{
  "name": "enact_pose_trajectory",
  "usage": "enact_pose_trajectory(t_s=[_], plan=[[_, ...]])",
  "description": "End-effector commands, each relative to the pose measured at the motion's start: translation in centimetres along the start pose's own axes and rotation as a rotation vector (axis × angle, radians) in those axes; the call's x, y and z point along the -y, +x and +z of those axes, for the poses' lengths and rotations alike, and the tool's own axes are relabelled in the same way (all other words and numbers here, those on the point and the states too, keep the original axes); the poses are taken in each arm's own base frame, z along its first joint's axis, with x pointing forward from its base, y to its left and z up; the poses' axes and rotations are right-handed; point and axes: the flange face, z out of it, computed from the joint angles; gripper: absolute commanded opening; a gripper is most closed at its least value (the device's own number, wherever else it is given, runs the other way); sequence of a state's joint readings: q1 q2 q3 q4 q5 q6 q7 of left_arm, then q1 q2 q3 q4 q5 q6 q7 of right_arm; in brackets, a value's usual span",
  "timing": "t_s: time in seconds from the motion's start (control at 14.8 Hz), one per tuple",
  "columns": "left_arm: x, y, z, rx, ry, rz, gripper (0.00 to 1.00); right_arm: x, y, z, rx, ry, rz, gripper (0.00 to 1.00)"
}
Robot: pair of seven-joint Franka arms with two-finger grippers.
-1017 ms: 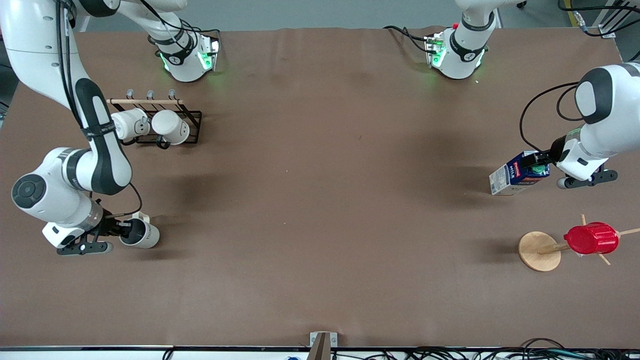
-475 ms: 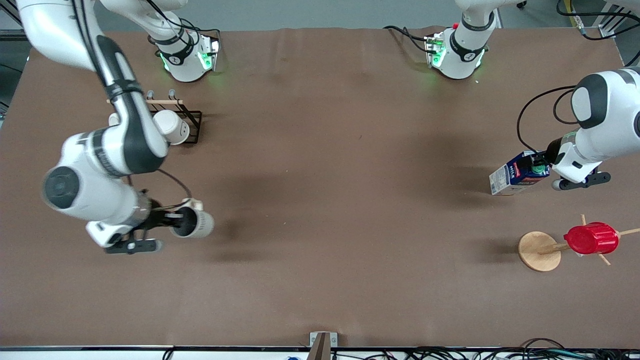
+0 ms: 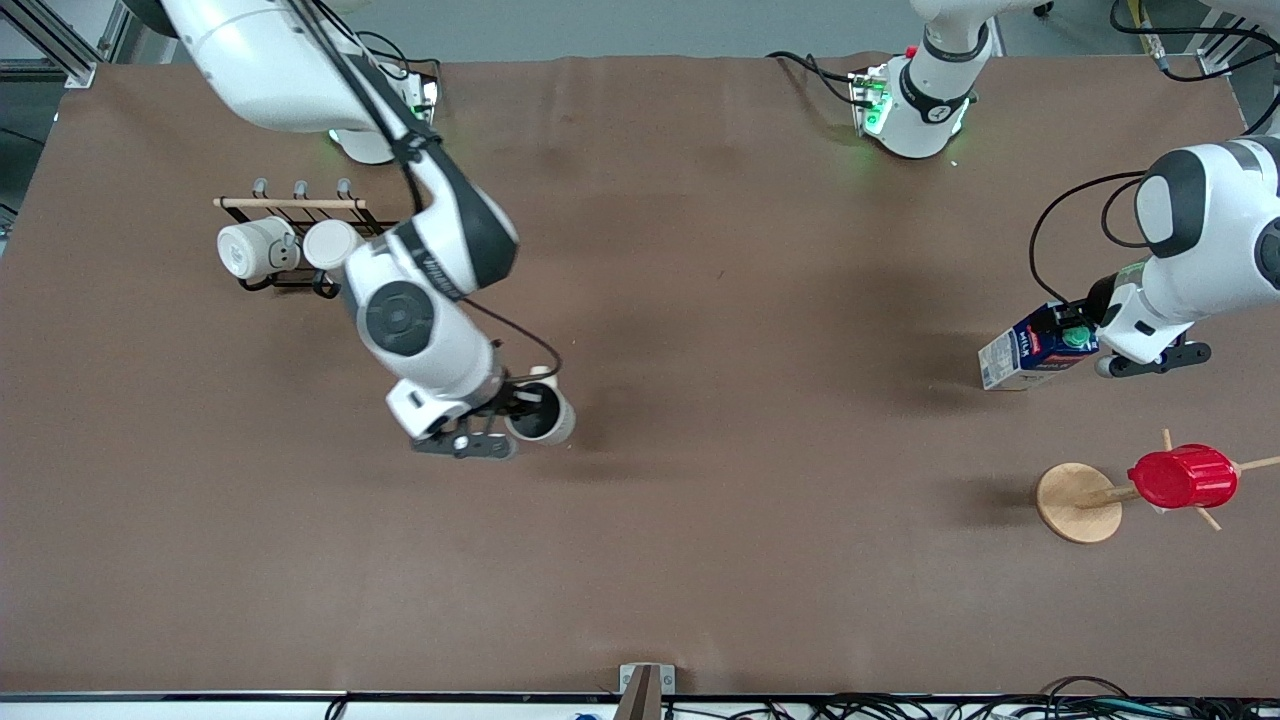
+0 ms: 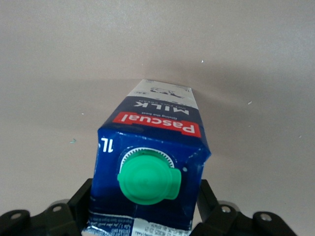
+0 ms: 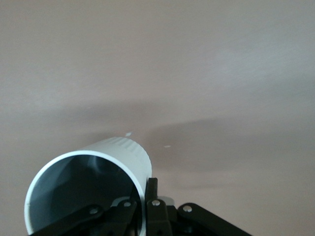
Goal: Place cup and milk on table
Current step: 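Carry the grey mug with the right gripper toward the table middle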
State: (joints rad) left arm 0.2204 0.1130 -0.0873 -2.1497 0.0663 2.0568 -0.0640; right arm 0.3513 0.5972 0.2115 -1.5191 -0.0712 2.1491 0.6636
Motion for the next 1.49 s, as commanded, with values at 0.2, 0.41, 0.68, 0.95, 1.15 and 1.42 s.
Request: enact_pose_trajectory(t_s=[0.2, 0.41, 0.68, 0.95, 1.15, 1.42], plan=[[0.2, 0.0, -0.9, -0.014, 0.019, 0.014, 0.84, 6.5, -3.4, 3.7, -0.078, -0.03, 0.017, 0.0], [0.3, 0.0, -0.9, -0.015, 0.019, 0.012, 0.71, 7.9, -4.7, 5.1, -0.082, -0.046, 0.001, 0.0], [0.3, 0.0, -0.9, -0.015, 0.019, 0.012, 0.65, 10.2, -6.7, 7.1, -0.101, -0.036, -0.046, 0.01], [-0.2, 0.3, -2.4, -0.046, 0.02, 0.019, 0.65, 10.3, -6.9, 8.0, -0.119, -0.049, -0.02, 0.25], [-2.9, 0.8, -5.3, -0.071, 0.025, 0.044, 0.65, 9.7, -6.3, 7.3, -0.114, -0.051, -0.001, 0.79], [-10.1, 0.6, -9.1, -0.1, 0.024, 0.119, 0.65, 5.9, -2.8, 0.4, -0.142, -0.056, 0.069, 1.0]])
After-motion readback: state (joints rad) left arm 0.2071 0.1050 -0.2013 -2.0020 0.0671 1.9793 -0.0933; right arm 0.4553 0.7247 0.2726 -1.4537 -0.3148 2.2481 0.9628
